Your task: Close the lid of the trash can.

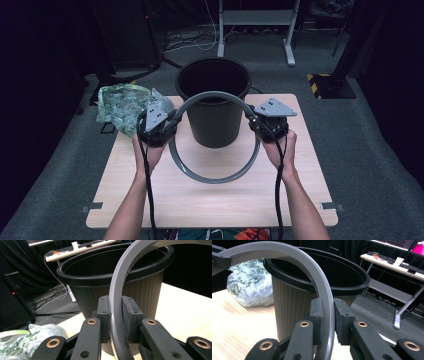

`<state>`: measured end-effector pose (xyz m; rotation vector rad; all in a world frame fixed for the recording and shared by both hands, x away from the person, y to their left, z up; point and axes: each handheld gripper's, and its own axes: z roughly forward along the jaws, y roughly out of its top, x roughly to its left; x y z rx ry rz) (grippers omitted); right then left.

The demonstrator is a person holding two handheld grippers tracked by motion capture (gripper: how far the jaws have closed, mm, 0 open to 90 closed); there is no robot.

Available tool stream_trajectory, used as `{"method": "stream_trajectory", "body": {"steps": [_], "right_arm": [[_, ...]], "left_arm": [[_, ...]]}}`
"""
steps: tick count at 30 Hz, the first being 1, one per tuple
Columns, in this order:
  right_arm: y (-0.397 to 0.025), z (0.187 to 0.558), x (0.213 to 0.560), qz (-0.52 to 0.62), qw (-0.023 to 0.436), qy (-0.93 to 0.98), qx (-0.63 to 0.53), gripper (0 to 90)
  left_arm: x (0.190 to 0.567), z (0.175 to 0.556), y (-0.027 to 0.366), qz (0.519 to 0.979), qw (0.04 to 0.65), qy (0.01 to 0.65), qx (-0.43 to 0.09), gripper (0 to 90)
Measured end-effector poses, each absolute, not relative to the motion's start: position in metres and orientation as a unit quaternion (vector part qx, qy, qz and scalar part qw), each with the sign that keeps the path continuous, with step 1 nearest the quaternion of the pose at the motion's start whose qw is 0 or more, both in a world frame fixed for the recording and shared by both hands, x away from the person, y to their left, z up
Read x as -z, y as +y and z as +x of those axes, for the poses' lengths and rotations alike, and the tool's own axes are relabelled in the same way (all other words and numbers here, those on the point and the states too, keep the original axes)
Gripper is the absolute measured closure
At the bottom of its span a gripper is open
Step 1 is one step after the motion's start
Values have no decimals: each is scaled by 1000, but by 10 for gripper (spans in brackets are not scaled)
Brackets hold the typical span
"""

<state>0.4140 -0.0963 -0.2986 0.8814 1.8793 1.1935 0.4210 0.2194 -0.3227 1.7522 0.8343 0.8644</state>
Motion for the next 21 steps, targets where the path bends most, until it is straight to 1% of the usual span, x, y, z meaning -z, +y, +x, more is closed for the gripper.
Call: {"method": "stream_trajectory", "body": {"steps": [5,10,21], "right_arm": [[-96,422,287,343,364,733,-461,780],[-100,436,273,348,350,733,-467,778],[-101,462,260,364,334,735,-464,779]], "left_arm": [[312,431,221,722,489,347,-345,772],[300,446,221,726,493,349,-328,772],[283,473,218,734,481,356,-321,775]]}}
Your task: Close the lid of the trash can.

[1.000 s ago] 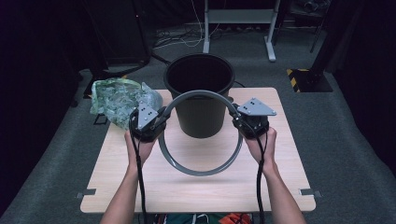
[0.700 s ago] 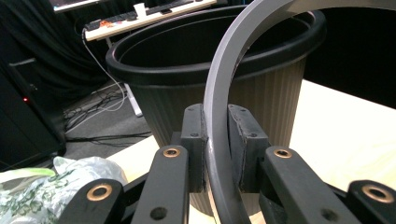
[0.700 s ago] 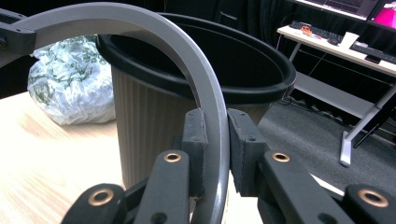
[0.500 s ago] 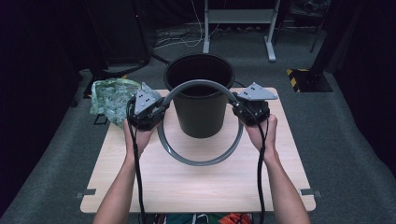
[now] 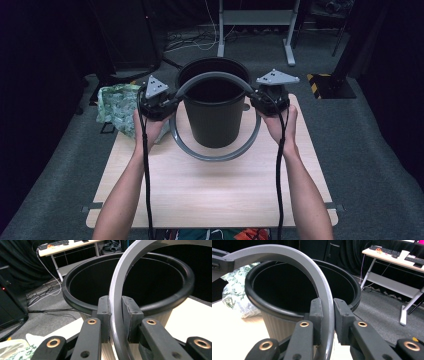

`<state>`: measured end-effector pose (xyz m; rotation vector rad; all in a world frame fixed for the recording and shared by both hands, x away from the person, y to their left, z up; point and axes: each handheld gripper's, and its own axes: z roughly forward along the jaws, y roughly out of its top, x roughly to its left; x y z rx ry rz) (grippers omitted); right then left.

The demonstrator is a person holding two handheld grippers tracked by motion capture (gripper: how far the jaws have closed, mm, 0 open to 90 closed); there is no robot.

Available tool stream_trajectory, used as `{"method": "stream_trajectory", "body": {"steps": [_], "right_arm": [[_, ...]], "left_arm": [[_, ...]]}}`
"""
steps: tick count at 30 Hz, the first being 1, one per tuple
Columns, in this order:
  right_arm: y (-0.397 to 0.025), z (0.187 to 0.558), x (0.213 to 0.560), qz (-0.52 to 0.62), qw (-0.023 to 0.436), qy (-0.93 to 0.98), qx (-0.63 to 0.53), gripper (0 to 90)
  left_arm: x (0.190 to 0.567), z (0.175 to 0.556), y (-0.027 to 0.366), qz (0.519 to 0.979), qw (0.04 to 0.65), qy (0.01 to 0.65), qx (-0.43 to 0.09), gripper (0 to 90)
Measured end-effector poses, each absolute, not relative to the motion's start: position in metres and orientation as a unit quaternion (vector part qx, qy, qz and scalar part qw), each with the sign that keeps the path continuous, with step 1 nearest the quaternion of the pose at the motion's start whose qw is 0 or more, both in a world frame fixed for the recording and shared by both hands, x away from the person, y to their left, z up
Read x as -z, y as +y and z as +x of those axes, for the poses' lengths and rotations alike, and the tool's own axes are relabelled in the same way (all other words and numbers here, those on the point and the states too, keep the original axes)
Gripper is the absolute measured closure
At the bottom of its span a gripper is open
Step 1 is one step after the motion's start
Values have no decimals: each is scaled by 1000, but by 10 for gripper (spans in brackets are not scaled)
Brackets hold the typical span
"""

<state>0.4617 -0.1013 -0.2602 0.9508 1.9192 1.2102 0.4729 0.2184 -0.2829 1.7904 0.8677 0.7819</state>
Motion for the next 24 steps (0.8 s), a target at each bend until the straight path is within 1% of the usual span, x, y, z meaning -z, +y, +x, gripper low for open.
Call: {"method": "stream_trajectory", "body": {"steps": [9,24], "right_arm": [[-99,481,251,372,322,738,-462,779],[-96,503,241,381,312,741,-458,778]], "left_arm": [[271,490,221,741,470,361,-317,775],[257,511,221,750,456,367,-309,774]]}}
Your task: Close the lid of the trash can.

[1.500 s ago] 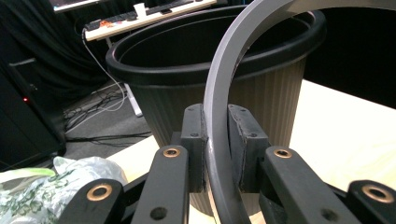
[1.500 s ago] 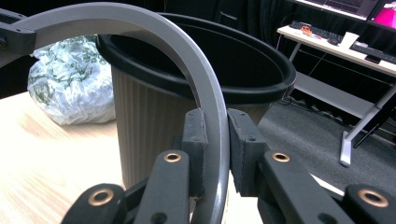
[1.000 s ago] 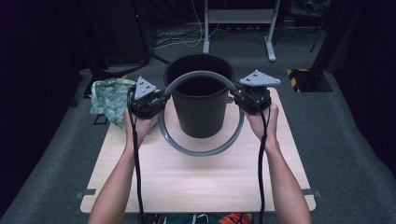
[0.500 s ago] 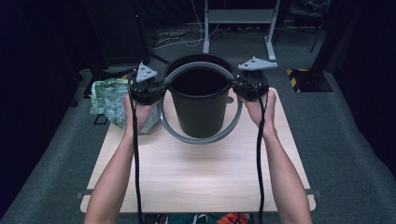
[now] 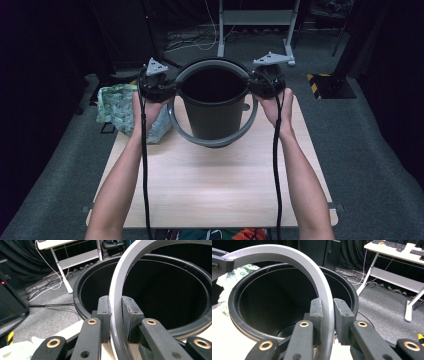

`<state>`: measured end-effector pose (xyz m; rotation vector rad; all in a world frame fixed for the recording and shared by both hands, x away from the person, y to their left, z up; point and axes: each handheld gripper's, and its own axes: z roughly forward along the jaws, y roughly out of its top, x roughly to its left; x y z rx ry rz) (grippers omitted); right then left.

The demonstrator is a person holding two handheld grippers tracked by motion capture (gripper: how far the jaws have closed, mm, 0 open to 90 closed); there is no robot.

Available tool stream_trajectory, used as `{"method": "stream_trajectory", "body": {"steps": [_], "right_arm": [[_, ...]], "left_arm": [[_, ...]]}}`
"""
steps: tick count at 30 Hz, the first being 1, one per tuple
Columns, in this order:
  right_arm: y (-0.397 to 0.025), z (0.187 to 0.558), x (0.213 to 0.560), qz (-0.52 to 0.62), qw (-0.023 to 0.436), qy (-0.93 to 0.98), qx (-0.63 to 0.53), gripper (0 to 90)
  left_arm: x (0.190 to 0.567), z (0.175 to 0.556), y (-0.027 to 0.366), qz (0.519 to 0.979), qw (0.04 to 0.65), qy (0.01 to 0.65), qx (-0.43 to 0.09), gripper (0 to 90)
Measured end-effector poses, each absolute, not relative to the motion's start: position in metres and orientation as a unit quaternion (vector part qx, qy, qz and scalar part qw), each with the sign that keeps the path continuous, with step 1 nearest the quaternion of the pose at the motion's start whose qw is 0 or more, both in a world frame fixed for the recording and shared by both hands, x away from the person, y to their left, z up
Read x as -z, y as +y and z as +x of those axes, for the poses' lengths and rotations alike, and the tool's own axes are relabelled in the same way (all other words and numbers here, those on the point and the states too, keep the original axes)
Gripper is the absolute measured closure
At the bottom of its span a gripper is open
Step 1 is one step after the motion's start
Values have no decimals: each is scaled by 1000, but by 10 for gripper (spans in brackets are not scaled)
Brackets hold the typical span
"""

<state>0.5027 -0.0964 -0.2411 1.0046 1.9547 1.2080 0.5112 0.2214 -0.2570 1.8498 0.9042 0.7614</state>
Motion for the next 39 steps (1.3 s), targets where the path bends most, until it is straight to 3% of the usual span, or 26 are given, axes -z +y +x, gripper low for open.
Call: {"method": "stream_trajectory", "body": {"steps": [39], "right_arm": [[-97,557,225,413,265,747,-449,780]], "left_arm": [[235,556,216,767,417,377,-308,768]]}}
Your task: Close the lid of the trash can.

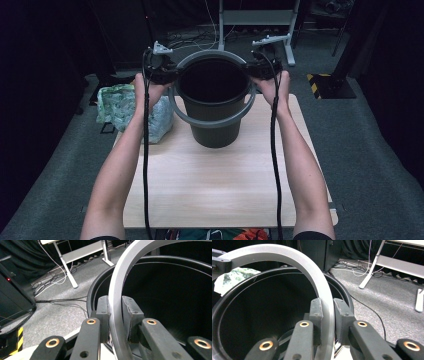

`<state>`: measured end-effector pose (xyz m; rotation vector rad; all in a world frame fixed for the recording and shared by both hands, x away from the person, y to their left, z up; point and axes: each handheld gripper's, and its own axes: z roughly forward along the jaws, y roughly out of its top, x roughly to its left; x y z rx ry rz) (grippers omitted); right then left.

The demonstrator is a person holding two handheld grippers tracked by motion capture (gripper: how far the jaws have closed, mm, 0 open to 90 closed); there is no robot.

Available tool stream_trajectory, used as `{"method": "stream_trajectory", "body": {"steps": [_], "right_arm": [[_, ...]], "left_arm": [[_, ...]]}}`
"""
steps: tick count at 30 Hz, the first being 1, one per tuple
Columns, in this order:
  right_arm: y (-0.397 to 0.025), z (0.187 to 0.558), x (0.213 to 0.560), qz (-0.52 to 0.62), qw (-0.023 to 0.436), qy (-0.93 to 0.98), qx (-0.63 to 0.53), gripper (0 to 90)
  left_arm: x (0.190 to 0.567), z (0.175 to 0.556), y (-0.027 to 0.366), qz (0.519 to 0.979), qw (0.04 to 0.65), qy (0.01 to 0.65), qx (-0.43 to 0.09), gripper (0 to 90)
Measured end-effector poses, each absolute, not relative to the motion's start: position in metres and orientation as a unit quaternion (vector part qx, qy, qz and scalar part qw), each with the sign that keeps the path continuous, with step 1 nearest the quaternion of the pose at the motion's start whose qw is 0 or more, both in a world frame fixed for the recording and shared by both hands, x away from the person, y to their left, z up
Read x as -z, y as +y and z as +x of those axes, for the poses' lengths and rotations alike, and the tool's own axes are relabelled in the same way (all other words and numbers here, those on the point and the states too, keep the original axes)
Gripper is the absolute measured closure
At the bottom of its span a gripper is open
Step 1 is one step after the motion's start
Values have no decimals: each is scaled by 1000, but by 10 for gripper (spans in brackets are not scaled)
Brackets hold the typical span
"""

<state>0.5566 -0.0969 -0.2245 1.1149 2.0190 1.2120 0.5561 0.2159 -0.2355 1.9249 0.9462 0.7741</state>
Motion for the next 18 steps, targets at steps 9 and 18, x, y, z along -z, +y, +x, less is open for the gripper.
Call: {"method": "stream_trajectory", "body": {"steps": [9,18], "right_arm": [[-98,567,219,418,257,748,-448,781],[-100,577,221,426,244,745,-452,783]], "left_arm": [[232,568,214,768,412,383,-306,765],[228,573,211,771,401,378,-319,759]]}}
